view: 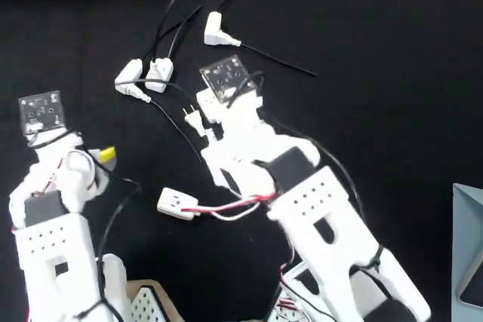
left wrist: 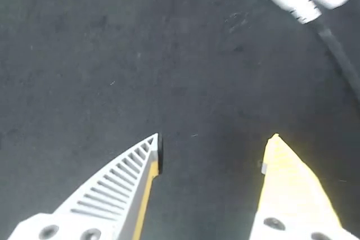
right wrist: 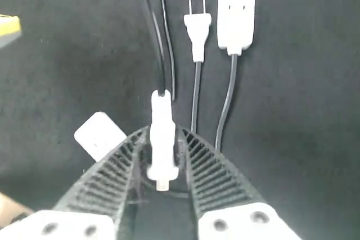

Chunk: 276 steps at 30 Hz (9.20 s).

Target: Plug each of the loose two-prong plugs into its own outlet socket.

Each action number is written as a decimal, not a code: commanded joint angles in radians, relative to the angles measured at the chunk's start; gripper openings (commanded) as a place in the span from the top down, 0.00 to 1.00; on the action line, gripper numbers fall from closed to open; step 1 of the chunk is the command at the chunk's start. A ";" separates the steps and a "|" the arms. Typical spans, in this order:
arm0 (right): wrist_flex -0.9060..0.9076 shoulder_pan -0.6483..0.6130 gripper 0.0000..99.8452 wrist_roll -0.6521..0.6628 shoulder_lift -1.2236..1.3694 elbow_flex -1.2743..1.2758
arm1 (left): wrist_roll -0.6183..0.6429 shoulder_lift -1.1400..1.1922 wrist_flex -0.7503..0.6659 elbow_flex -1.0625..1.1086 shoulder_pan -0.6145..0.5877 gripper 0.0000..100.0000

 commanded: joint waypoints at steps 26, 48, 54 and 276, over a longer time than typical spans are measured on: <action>-0.107 -0.264 0.99 0.020 -0.418 0.257 | 0.175 -0.747 -0.121 0.226 0.621 0.95; -0.109 -0.233 0.99 0.054 -0.418 0.300 | -0.052 -0.747 0.075 0.117 0.860 0.95; -0.107 -0.026 0.99 0.054 -0.423 0.300 | -0.104 -0.746 0.071 0.074 0.665 0.95; -0.555 -0.264 0.99 0.011 0.386 0.113 | -0.025 -0.023 -0.178 0.186 -0.225 0.96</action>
